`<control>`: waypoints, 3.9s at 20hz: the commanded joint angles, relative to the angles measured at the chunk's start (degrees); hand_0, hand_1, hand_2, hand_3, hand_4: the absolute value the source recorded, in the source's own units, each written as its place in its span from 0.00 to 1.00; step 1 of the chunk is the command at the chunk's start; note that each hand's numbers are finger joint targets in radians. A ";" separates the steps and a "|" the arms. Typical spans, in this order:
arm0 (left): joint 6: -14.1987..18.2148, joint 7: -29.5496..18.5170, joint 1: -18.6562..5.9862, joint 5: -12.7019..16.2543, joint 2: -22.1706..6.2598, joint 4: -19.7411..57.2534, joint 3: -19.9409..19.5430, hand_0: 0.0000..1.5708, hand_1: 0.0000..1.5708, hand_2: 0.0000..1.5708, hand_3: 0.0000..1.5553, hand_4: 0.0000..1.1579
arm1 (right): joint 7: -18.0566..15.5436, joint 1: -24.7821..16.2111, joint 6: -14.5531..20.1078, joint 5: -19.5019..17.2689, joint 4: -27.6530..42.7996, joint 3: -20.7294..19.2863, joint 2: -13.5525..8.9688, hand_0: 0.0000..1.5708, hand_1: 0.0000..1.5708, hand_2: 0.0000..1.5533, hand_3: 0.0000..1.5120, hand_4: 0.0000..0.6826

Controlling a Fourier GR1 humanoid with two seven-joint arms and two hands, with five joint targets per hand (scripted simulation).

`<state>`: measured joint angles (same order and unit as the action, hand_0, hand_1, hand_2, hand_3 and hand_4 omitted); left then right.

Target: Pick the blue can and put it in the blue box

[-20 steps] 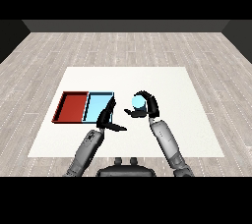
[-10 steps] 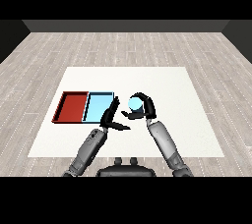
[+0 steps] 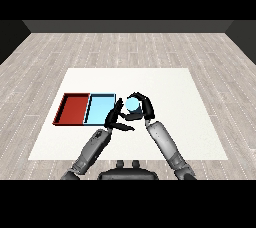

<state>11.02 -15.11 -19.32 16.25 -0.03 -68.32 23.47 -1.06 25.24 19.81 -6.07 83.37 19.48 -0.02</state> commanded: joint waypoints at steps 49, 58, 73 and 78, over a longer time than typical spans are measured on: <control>11.86 -22.15 -10.77 23.60 0.01 14.98 11.81 1.00 1.00 1.00 0.99 0.97 | -6.15 -0.68 2.72 16.54 -1.51 8.01 -0.06 0.00 0.00 0.00 0.00 0.00; 15.37 -22.45 -10.94 22.90 0.01 15.76 12.95 1.00 1.00 1.00 0.98 0.98 | -6.86 -4.72 2.51 16.88 4.84 4.40 -1.35 0.00 0.00 0.00 0.00 0.00; 18.14 -13.49 -14.12 14.63 -11.13 16.41 2.24 1.00 1.00 1.00 0.98 1.00 | -19.31 -18.88 -7.64 29.82 8.53 -10.82 -3.55 0.00 0.00 0.00 0.00 0.00; 17.26 -6.29 -18.06 12.26 -17.47 23.08 0.58 1.00 1.00 1.00 0.97 0.99 | -15.97 -20.18 -9.48 32.64 12.20 -14.40 -6.66 0.00 0.00 0.00 0.00 0.00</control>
<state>27.00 -26.52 -34.56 30.29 -14.17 -48.77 25.06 -16.43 7.20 12.79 24.37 95.54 7.74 -5.20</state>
